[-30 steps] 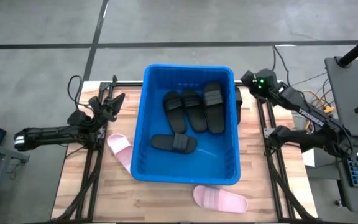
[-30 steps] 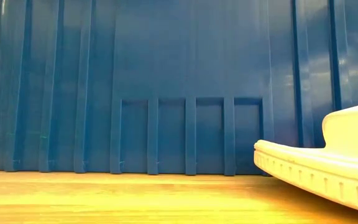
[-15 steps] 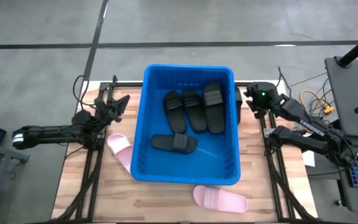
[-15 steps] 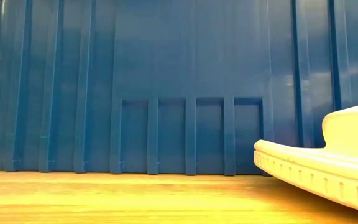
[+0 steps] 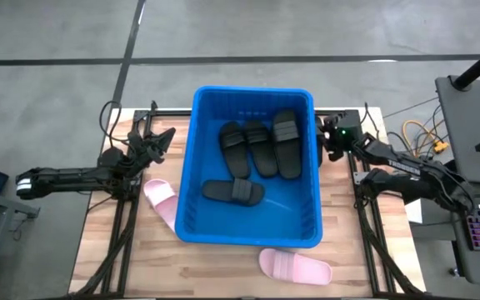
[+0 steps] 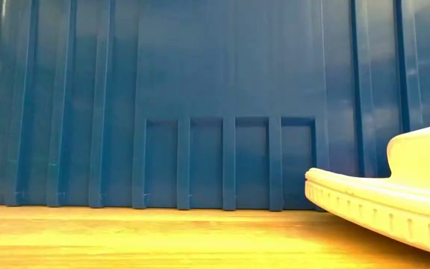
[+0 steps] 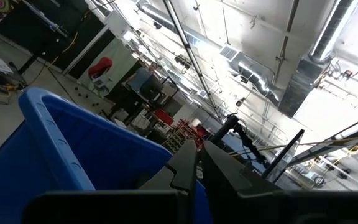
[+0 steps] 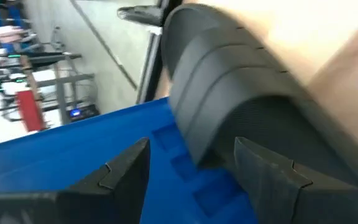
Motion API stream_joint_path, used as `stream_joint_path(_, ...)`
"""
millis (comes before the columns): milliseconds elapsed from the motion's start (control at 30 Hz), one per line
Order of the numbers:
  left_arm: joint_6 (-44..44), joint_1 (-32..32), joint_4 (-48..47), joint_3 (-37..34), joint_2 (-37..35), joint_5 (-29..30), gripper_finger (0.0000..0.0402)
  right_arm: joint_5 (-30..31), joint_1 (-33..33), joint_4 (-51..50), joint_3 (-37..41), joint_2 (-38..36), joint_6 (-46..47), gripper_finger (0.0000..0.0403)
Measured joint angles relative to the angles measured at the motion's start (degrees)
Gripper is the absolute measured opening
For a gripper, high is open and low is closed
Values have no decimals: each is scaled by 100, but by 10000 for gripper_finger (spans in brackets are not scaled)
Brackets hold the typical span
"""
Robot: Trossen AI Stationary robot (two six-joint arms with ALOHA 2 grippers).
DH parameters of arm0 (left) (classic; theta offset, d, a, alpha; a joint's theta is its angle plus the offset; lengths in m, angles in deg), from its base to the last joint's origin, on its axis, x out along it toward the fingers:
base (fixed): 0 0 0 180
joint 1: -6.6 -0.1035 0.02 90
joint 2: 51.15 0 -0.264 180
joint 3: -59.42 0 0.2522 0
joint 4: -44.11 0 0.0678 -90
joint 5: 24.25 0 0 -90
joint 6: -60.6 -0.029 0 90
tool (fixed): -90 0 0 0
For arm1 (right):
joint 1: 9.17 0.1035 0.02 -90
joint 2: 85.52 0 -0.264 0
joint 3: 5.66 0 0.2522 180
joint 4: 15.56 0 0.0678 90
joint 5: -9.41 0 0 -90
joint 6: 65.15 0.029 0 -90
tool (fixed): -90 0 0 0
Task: Pick and place slides into bin
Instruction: Put t the black slides into the blue organizer bin
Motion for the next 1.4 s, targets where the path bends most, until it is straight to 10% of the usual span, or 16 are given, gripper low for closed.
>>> stream_joint_path(1400, 124, 0, 2, 0, 2, 0, 11, 446, -14, 1674, -167, 2233, -636, 175)
